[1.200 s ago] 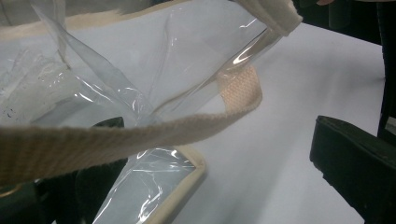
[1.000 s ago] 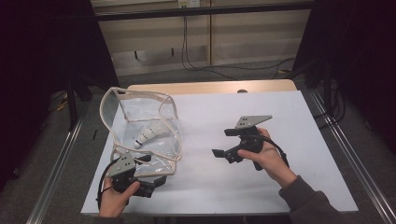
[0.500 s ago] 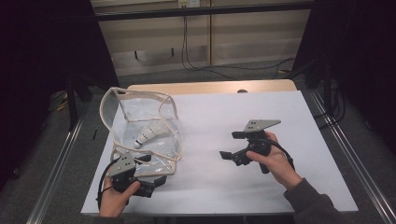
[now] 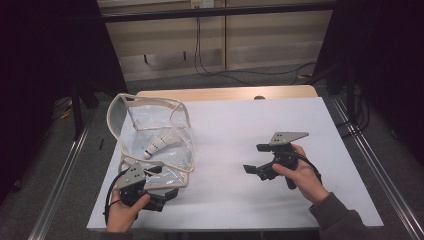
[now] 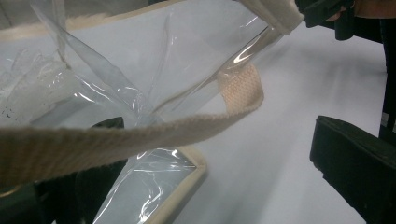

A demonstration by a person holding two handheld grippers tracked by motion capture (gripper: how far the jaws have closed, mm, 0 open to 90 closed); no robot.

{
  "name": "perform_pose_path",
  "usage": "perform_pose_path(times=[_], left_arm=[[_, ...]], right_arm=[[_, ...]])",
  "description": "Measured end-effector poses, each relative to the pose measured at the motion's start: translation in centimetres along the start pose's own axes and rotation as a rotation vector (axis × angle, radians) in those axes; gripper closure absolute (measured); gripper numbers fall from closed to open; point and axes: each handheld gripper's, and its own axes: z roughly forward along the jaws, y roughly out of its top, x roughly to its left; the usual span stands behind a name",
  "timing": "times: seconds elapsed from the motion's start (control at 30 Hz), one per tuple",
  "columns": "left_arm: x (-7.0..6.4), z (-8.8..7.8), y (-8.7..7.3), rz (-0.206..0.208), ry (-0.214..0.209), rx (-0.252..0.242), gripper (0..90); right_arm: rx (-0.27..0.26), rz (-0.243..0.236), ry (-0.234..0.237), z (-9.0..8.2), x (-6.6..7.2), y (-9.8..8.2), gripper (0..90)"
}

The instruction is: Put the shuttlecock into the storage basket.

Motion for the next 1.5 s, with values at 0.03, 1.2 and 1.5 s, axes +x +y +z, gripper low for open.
perform_pose_path(times=[0.03,1.2,1.5], left_arm=[[0.0,0.0,0.0,0.002,-0.001,0.0,4.0],[0.0,0.0,0.0,-0.003,-0.001,-0.002,4.0],[0.0,0.0,0.0,0.0,0.004,0.003,4.0]], right_arm=[[0.004,0.002,-0.002,-0.1,-0.1,-0.1,4.1],[0.002,0.014,-0.048,-3.0,-1.1,-3.7,4.4],[-0.019,0.01,-0.063,-4.0,-1.4,-4.3,4.0]])
